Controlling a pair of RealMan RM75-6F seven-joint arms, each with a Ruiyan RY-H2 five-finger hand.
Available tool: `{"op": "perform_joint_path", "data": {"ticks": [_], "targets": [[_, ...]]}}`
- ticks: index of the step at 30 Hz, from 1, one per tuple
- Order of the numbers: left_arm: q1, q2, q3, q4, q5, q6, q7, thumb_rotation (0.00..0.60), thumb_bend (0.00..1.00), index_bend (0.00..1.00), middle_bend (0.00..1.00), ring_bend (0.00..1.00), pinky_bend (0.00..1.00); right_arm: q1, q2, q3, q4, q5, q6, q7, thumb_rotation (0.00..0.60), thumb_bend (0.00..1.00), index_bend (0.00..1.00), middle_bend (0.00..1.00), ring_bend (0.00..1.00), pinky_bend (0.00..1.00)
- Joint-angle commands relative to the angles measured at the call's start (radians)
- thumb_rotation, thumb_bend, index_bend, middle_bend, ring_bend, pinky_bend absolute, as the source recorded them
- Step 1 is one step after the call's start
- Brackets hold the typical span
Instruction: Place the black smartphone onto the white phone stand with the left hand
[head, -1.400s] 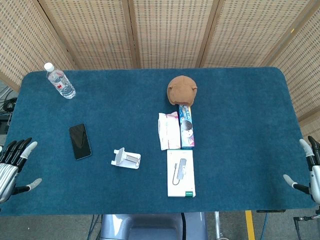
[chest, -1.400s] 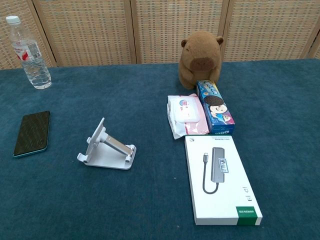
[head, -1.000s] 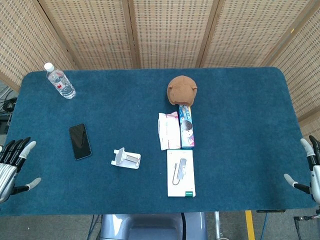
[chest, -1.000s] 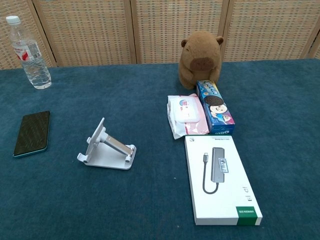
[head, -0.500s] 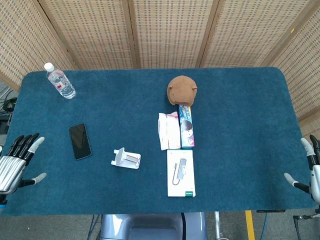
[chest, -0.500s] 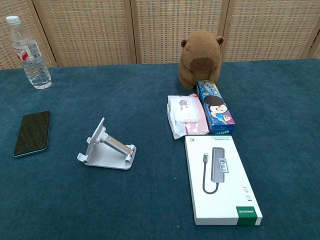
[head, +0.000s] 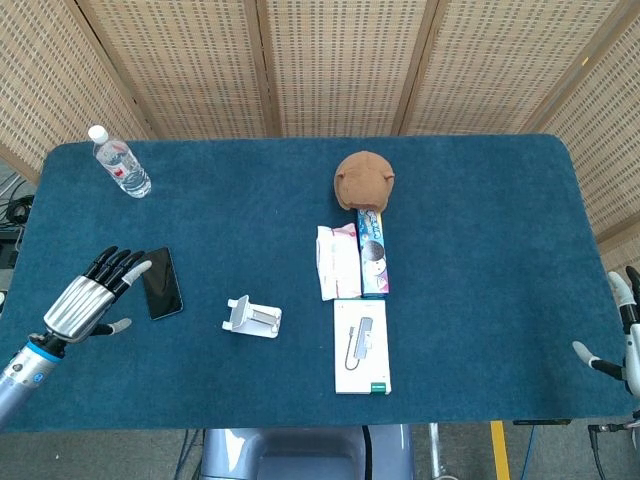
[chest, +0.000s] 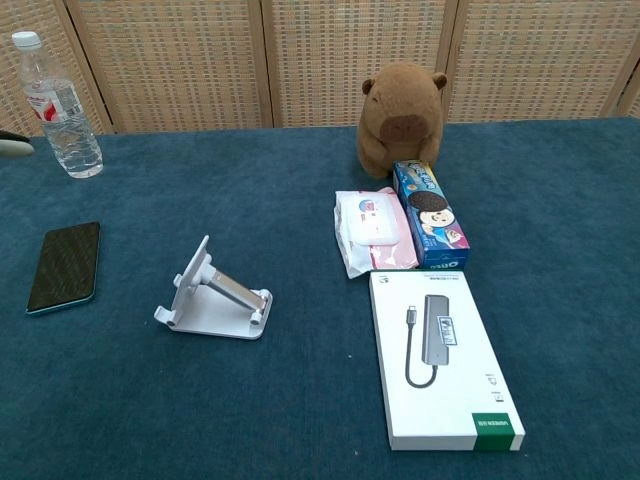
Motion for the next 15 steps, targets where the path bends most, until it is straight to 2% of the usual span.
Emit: {"op": "perform_joint_path", "data": {"ticks": [1, 9, 15], "targets": [[-0.040, -0.167, 0.023, 0.231, -0.010, -0.048, -0.134, 0.600, 0.00, 0.00, 0.00, 0.00, 0.00, 0.003, 0.005, 0.004, 0.003, 0.004, -0.007, 0.016, 0.600, 0.10, 0.05, 0.00, 0.00, 0.00], [-0.038, -0.269, 0.052, 0.411, -0.046, -0.081, -0.240, 0.600, 0.00, 0.00, 0.00, 0.00, 0.00, 0.002, 0.009, -0.001, 0.005, -0.008, -0.008, 0.035, 0.600, 0.10, 0.05, 0.00, 0.00, 0.00], [-0.051, -0.292, 0.059, 0.440, -0.068, -0.104, -0.261, 0.600, 0.00, 0.00, 0.00, 0.00, 0.00, 0.002, 0.010, -0.002, 0.007, -0.007, -0.010, 0.040, 0.600, 0.10, 0.05, 0.00, 0.00, 0.00]]}}
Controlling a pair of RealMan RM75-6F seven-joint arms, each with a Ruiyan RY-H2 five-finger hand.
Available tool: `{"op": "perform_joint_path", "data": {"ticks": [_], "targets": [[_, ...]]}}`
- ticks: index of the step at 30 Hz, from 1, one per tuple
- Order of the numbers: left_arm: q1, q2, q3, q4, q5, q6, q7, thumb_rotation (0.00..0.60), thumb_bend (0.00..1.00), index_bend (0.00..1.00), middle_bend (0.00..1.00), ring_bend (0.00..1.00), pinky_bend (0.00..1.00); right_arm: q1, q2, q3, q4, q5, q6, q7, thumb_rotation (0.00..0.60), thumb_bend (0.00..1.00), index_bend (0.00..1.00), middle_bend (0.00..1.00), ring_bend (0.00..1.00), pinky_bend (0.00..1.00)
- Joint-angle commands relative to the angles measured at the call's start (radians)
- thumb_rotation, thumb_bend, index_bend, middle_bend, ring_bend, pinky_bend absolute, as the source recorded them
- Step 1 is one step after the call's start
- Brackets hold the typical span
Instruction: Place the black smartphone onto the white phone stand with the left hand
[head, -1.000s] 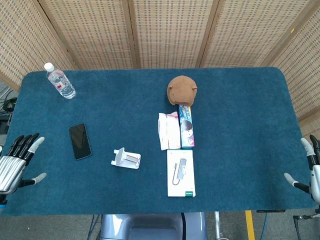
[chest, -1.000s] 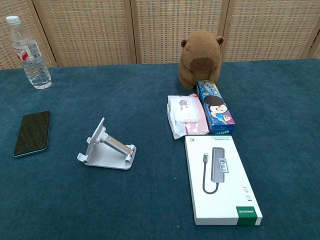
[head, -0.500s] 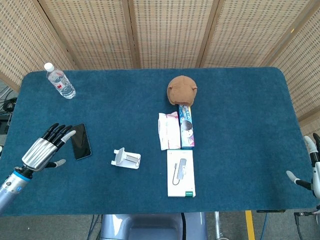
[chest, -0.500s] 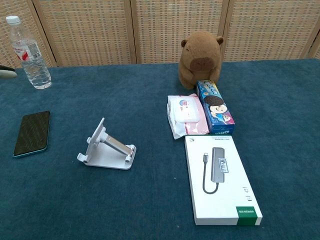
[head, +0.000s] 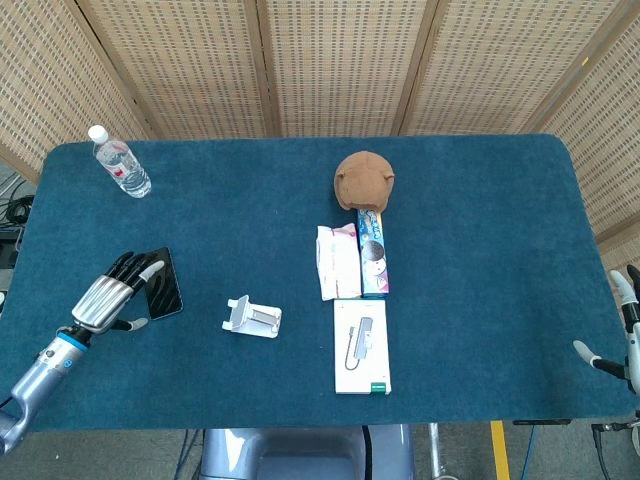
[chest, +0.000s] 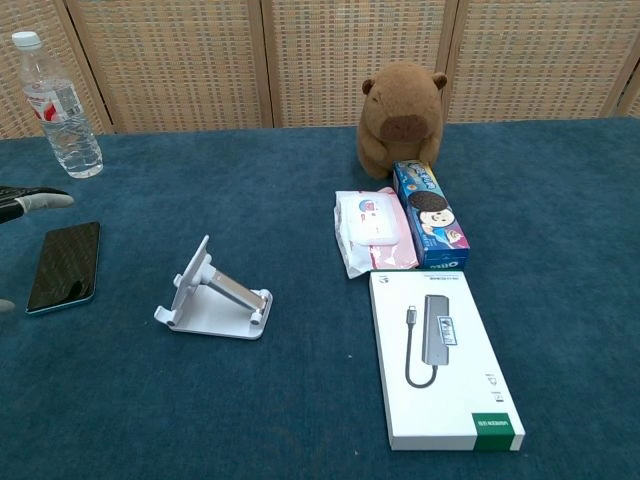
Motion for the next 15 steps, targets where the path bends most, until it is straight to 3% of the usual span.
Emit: {"op": "perform_joint_path", "data": {"ticks": [1, 15], "targets": [[-0.010, -0.012, 0.008, 0.013, -0.010, -0.015, 0.001, 0.600, 0.00, 0.00, 0.00, 0.00, 0.00, 0.001, 0.000, 0.000, 0.000, 0.001, -0.003, 0.000, 0.600, 0.10, 0.05, 0.00, 0.00, 0.00], [-0.022, -0.037, 0.028, 0.053, -0.039, -0.053, 0.017, 0.600, 0.00, 0.00, 0.00, 0.00, 0.00, 0.002, 0.000, 0.000, 0.000, 0.004, -0.006, 0.001, 0.600, 0.10, 0.05, 0.00, 0.00, 0.00]]}}
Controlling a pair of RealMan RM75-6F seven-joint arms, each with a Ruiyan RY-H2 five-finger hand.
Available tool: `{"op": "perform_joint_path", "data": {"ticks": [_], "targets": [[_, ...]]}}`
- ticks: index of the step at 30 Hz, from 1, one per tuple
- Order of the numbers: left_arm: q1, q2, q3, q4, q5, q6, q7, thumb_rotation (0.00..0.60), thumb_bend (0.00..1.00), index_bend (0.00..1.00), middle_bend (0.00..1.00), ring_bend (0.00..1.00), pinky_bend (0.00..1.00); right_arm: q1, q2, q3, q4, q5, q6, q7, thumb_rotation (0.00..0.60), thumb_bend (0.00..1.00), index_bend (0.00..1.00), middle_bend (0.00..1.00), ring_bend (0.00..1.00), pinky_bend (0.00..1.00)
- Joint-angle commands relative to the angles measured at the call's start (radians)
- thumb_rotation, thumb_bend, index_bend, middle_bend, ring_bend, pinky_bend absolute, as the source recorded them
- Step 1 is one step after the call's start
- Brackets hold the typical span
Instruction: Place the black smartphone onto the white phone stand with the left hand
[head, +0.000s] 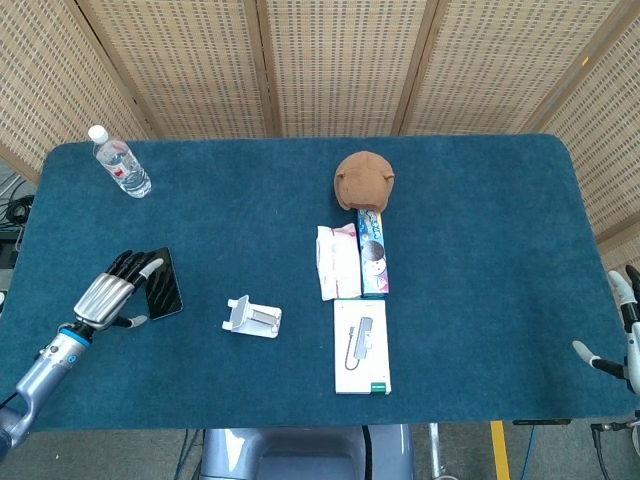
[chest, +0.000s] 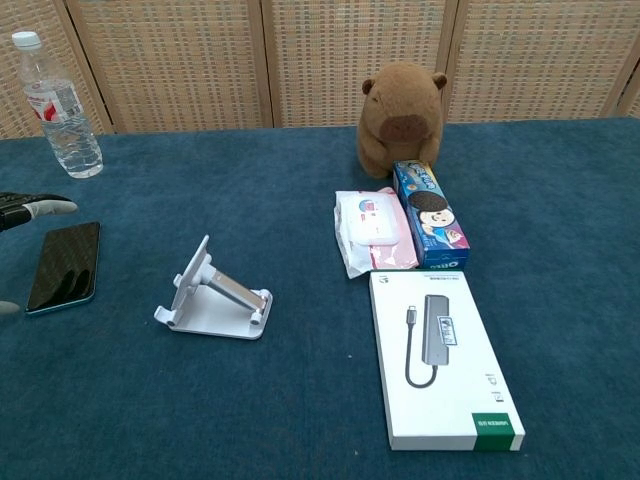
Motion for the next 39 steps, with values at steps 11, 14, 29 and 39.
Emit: {"op": "perform_joint_path", "data": {"ticks": [11, 14, 29, 39], "targets": [[-0.032, -0.020, 0.017, -0.019, -0.007, 0.002, 0.043, 0.600, 0.00, 0.00, 0.00, 0.00, 0.00, -0.001, 0.002, 0.004, 0.007, 0.011, -0.006, 0.019, 0.600, 0.10, 0.05, 0.00, 0.00, 0.00], [-0.043, -0.022, 0.019, -0.028, -0.008, -0.001, 0.056, 0.600, 0.00, 0.00, 0.00, 0.00, 0.00, 0.000, 0.002, 0.005, 0.010, 0.015, -0.009, 0.021, 0.600, 0.10, 0.05, 0.00, 0.00, 0.00], [-0.132, -0.012, -0.004, -0.136, -0.027, -0.038, 0.139, 0.600, 0.00, 0.00, 0.00, 0.00, 0.00, 0.003, 0.002, 0.007, 0.017, 0.026, -0.023, 0.031, 0.600, 0.10, 0.05, 0.00, 0.00, 0.00], [-0.172, 0.052, 0.006, -0.236, -0.021, -0.055, 0.170, 0.600, 0.00, 0.00, 0.00, 0.00, 0.00, 0.004, 0.001, 0.009, 0.024, 0.034, -0.031, 0.037, 0.600, 0.10, 0.05, 0.00, 0.00, 0.00]]}}
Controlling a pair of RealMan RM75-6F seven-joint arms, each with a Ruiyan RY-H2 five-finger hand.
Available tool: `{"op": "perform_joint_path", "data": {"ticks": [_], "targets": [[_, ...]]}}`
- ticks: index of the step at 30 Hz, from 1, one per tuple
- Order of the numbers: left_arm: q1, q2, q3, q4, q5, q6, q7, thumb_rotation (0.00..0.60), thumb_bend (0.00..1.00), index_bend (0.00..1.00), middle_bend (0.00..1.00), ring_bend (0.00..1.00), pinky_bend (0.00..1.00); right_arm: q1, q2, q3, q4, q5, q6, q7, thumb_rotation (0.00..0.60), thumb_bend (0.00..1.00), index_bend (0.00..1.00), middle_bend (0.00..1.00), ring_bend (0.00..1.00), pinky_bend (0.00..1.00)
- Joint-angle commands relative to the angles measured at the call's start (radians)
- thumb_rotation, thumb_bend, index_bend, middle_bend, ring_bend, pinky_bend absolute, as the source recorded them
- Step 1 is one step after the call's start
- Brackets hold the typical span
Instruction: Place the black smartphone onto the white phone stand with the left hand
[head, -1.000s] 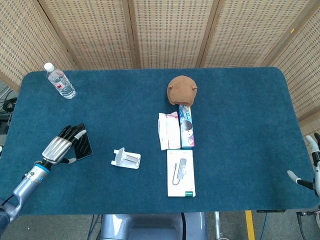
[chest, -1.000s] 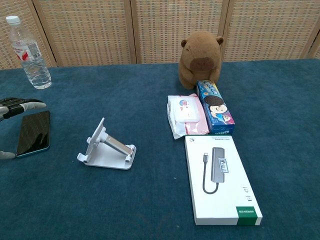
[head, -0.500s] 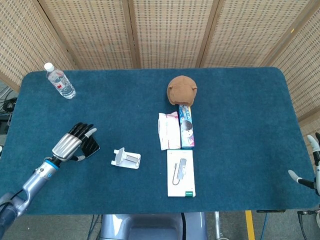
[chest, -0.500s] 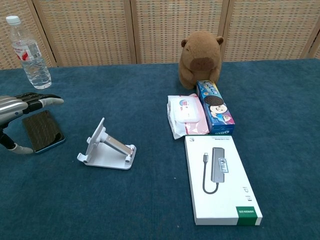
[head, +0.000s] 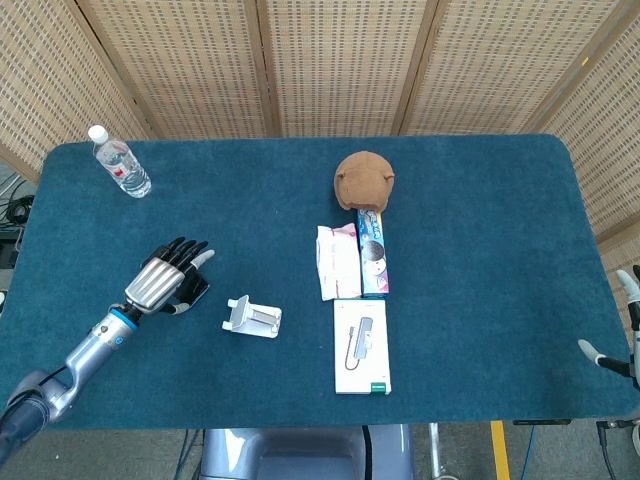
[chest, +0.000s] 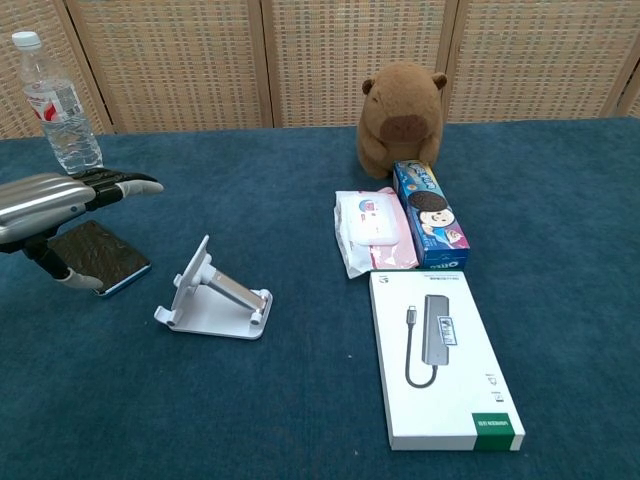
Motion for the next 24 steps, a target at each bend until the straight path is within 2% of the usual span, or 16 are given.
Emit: {"op": "perform_joint_path", "data": {"ticks": [1, 7, 10, 12, 24], "targets": [[-0.007, 0.041, 0.023, -0.011, 0.016, 0.002, -0.036, 0.600, 0.00, 0.00, 0.00, 0.00, 0.00, 0.001, -0.001, 0.001, 0.002, 0.003, -0.002, -0.001, 0.600, 0.10, 0.05, 0.00, 0.00, 0.00], [-0.021, 0.088, 0.063, 0.027, 0.041, -0.018, -0.133, 0.600, 0.00, 0.01, 0.00, 0.00, 0.01, 0.007, -0.006, 0.007, 0.003, 0.016, -0.010, -0.021, 0.600, 0.10, 0.05, 0.00, 0.00, 0.00], [-0.043, 0.076, 0.085, 0.080, 0.058, -0.041, -0.221, 0.600, 0.00, 0.07, 0.00, 0.06, 0.13, 0.013, -0.014, 0.011, 0.002, 0.033, -0.022, -0.052, 0.600, 0.10, 0.05, 0.00, 0.00, 0.00], [-0.048, 0.056, 0.093, 0.120, 0.065, -0.042, -0.245, 0.600, 0.00, 0.10, 0.02, 0.10, 0.17, 0.016, -0.018, 0.014, 0.002, 0.042, -0.027, -0.064, 0.600, 0.10, 0.05, 0.00, 0.00, 0.00], [-0.066, -0.012, 0.133, 0.263, 0.089, -0.068, -0.332, 0.600, 0.00, 0.14, 0.05, 0.11, 0.17, 0.023, -0.031, 0.020, 0.004, 0.072, -0.042, -0.107, 0.600, 0.10, 0.05, 0.00, 0.00, 0.00]]}}
